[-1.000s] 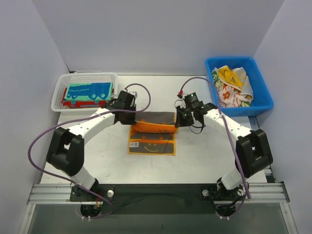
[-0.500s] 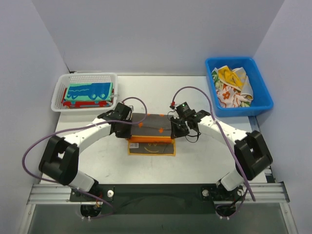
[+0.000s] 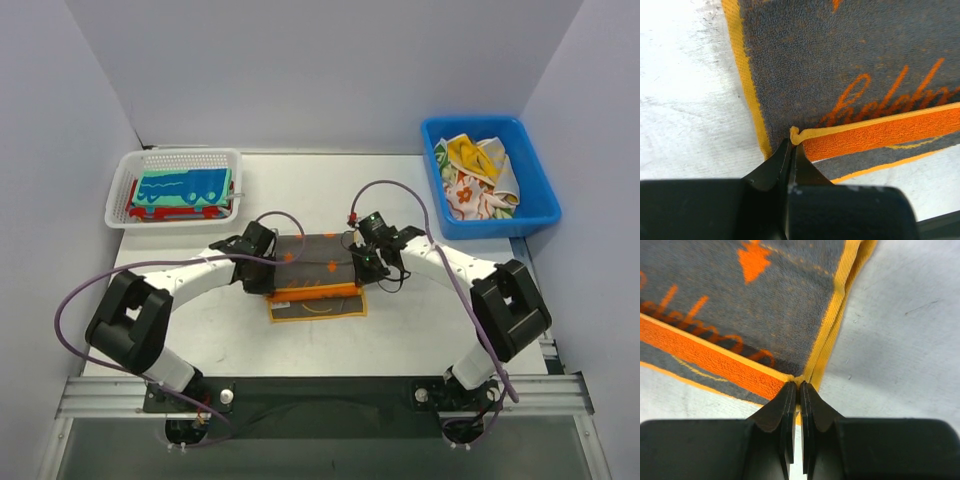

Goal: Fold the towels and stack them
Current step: Fold the towel

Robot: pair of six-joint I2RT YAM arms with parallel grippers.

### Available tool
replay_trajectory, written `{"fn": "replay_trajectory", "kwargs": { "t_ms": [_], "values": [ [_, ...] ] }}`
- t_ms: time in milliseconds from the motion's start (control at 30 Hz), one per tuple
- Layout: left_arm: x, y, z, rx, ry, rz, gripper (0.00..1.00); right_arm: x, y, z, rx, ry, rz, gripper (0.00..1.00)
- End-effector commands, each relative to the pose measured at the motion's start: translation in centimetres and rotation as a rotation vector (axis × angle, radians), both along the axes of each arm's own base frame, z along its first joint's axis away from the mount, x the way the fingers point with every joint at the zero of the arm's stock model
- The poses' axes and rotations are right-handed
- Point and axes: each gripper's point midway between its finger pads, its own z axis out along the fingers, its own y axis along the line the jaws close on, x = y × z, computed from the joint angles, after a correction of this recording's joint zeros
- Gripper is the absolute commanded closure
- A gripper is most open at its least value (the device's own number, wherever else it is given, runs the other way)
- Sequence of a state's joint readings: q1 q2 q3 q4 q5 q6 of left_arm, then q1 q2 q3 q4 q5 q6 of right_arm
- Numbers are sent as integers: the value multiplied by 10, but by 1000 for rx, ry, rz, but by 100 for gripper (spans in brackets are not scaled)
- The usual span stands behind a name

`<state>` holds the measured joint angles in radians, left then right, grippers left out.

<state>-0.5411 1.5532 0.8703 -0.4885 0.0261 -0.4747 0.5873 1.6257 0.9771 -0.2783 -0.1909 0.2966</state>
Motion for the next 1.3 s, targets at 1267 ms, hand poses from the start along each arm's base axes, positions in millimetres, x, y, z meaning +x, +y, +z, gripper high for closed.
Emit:
{"fn": "replay_trajectory", "kwargs": {
  "t_ms": [1267],
  "values": [
    [-9,-11,30,16,-133,20,98,6,-24,11,-119,-50,48,100]
  ]
}}
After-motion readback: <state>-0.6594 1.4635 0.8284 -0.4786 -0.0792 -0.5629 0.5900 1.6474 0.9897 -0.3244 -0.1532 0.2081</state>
